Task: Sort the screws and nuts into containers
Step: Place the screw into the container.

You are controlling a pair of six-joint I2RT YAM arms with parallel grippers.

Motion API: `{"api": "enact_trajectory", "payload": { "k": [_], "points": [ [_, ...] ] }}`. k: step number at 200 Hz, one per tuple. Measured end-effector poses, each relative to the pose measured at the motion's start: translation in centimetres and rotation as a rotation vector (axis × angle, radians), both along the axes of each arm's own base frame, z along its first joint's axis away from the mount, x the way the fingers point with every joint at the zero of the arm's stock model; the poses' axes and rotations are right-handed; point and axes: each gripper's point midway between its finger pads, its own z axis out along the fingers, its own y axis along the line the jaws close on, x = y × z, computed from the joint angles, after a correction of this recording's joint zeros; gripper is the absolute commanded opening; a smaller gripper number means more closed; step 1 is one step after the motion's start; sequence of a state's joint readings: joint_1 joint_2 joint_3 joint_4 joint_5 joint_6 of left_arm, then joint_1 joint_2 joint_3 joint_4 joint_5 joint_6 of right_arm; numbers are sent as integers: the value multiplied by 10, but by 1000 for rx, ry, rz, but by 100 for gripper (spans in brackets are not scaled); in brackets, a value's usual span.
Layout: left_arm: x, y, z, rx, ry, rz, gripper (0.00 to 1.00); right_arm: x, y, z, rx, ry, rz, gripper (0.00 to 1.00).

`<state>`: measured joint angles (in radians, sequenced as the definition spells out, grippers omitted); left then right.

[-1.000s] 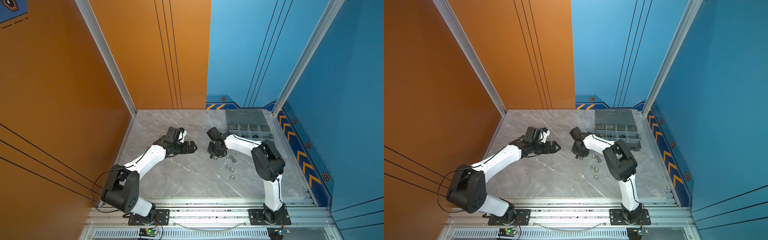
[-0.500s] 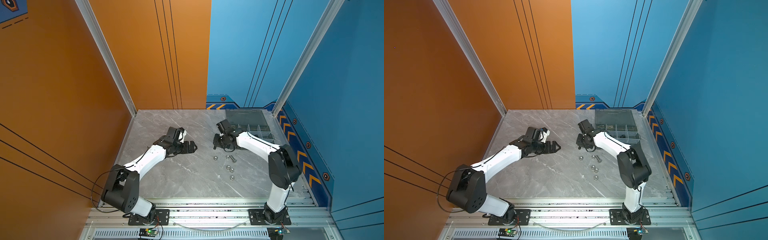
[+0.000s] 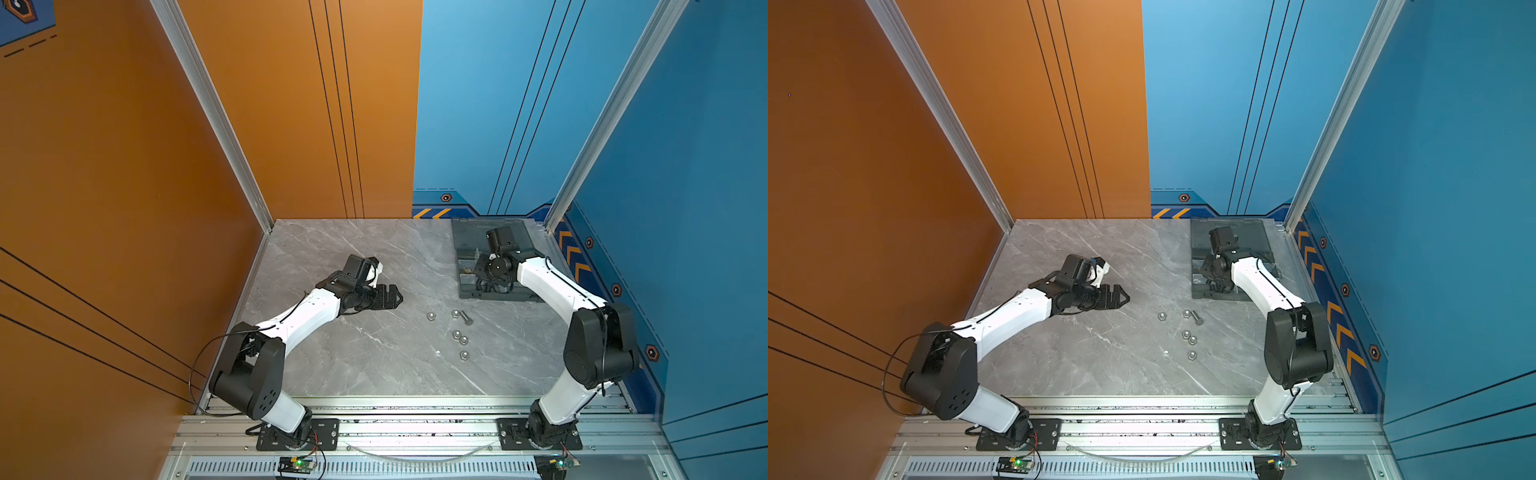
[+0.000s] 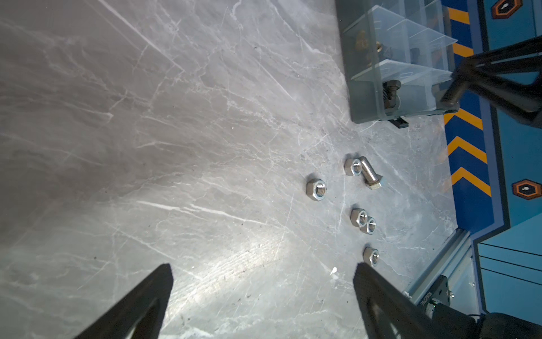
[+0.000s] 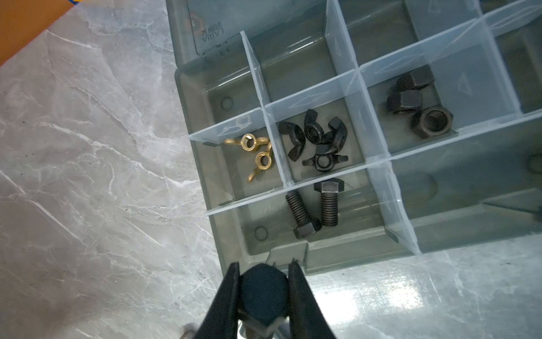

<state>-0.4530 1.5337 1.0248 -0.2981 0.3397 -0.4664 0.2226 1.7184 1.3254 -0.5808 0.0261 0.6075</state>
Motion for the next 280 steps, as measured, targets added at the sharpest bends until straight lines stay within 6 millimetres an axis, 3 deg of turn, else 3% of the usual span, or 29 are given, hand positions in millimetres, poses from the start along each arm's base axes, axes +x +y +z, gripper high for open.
{"api": "enact_trajectory", "payload": {
  "k": [58, 133, 163, 197, 239, 280],
  "points": [
    [2, -7, 7, -12, -21, -8, 98, 4, -3, -39, -54, 93, 15, 0],
    [2, -7, 7, -11, -21, -7, 98, 19, 0, -25, -51, 58, 18, 0],
    [2, -7, 6, -11, -20, -8, 98, 23, 1, -35, -55, 76, 18, 7],
    [2, -8, 3, -7, -14, -10, 98, 20, 0, -48, -65, 115, 18, 9],
    [2, -8, 1, -4, -8, -11, 98, 21, 0, -47, -73, 124, 20, 12],
    [2, -9, 1, -4, -8, -12, 98, 23, 0, -43, -76, 118, 24, 36]
  ]
}}
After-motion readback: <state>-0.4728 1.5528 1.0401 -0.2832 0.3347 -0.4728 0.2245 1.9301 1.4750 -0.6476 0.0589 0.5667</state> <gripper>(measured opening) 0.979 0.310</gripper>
